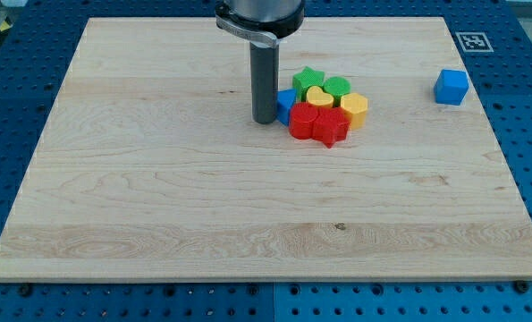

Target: Move your arm to the blue cube

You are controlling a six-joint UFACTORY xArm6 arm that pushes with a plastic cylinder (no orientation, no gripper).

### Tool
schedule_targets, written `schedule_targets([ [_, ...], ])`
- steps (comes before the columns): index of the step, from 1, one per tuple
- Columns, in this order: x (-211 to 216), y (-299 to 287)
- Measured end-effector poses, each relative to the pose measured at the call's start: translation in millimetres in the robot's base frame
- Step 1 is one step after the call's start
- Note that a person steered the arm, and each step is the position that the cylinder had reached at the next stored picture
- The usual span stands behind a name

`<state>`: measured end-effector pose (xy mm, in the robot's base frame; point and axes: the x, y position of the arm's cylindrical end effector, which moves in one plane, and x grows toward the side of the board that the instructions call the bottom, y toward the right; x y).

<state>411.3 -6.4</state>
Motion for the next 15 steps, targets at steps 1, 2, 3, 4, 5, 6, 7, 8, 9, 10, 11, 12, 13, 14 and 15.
schedule_targets([
  [1, 38, -1],
  [2, 81, 1],
  [3, 124, 26],
  [4, 145, 39],
  [5, 146, 51],
  [6, 155, 100],
  [7, 155, 114],
  [8, 155, 115],
  [9, 155, 144],
  [10, 155, 171],
  [11, 155, 177],
  [12, 155, 186],
  [13, 155, 211],
  [14, 154, 227],
  [15, 153, 249],
])
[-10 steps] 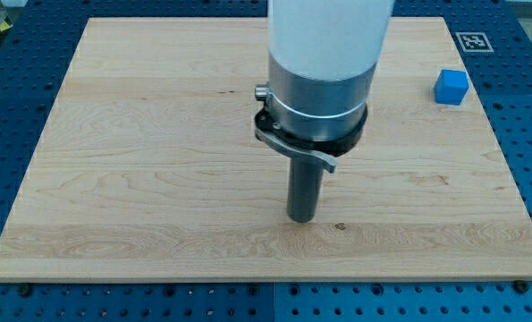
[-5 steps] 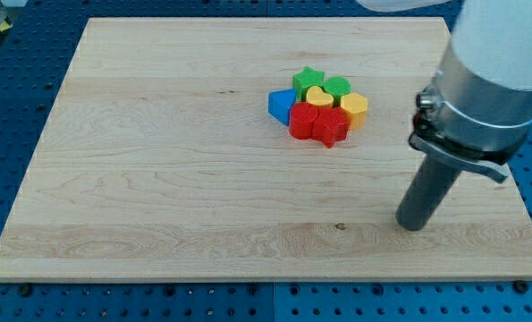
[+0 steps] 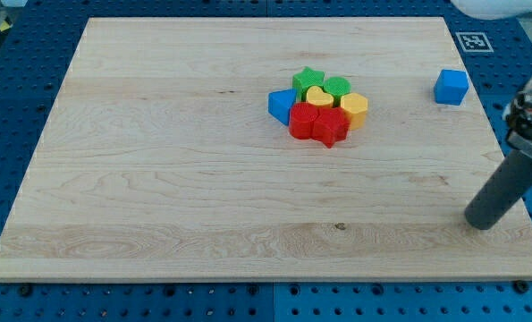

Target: Move your arm to the blue cube

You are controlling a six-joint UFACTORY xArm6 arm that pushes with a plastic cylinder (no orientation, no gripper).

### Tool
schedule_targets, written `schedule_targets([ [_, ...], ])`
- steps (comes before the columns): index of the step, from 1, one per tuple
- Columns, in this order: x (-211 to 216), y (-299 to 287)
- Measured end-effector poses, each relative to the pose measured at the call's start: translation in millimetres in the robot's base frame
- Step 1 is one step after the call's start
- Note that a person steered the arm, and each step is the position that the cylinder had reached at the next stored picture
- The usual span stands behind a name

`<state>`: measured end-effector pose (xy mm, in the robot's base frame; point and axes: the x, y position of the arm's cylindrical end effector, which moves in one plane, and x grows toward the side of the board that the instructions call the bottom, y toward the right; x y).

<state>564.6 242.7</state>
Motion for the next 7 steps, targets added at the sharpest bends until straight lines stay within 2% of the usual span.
schedule_targets([
  [3, -17, 53],
  [5, -20, 58],
  [7, -53, 76],
])
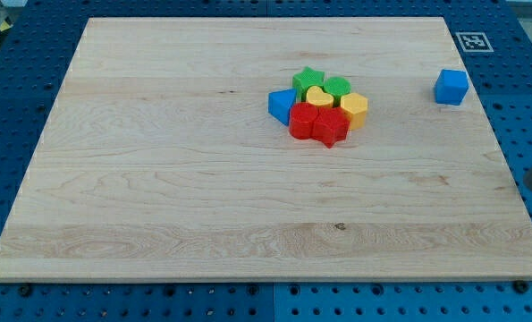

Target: Move your arm to the blue cube

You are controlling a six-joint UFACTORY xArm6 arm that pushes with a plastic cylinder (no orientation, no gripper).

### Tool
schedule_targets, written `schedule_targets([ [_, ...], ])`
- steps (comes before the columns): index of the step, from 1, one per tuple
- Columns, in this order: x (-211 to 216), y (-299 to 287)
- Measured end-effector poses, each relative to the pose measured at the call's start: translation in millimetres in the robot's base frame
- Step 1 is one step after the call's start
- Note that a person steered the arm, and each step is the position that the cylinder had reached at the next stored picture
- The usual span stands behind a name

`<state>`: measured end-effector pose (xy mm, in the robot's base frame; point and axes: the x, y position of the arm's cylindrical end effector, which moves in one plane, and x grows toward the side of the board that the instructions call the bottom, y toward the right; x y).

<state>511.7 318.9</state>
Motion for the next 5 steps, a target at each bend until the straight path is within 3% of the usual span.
schedule_targets([
  [2, -92, 0],
  [5, -127, -3],
])
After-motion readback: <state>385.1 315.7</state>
